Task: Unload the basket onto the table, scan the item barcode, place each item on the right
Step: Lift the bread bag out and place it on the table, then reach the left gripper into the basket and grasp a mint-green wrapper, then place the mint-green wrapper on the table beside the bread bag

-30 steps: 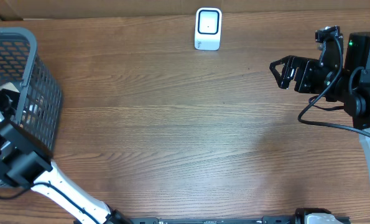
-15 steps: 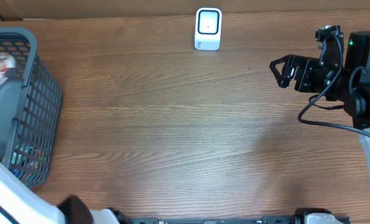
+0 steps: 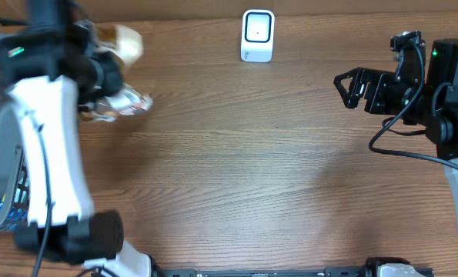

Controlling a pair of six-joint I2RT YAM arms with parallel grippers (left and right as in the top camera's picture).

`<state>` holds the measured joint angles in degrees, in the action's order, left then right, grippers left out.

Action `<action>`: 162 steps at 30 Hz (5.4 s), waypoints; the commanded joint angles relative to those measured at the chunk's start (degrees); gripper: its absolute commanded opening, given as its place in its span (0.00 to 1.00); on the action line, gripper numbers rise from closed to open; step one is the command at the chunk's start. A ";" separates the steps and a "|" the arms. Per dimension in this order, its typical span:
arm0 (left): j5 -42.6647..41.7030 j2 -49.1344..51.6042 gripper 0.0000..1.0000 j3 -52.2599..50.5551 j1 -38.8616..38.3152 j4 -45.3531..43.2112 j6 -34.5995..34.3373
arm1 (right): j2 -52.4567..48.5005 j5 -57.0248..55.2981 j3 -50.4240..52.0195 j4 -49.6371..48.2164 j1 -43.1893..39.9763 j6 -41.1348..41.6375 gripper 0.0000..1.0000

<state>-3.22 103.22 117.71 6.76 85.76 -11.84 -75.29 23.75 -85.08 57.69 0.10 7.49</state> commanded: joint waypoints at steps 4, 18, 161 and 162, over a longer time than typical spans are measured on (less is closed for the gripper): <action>3.65 10.67 0.05 -8.46 -3.30 -4.20 1.60 | 0.46 0.37 -1.40 -0.02 0.22 0.02 1.00; 3.19 20.83 0.71 -6.27 -4.11 -2.93 3.08 | 0.46 0.35 -1.40 0.68 0.22 0.00 1.00; 7.26 6.03 0.33 -40.87 -13.22 -37.66 -11.43 | -1.03 0.37 -1.40 4.37 0.22 0.02 1.00; 7.26 6.08 0.36 -40.94 -13.22 -37.81 -11.06 | -1.03 0.37 -1.40 4.37 0.22 0.02 1.00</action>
<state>4.12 109.54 77.65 -6.39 48.99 -23.40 -76.27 23.77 -85.08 62.43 0.10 7.49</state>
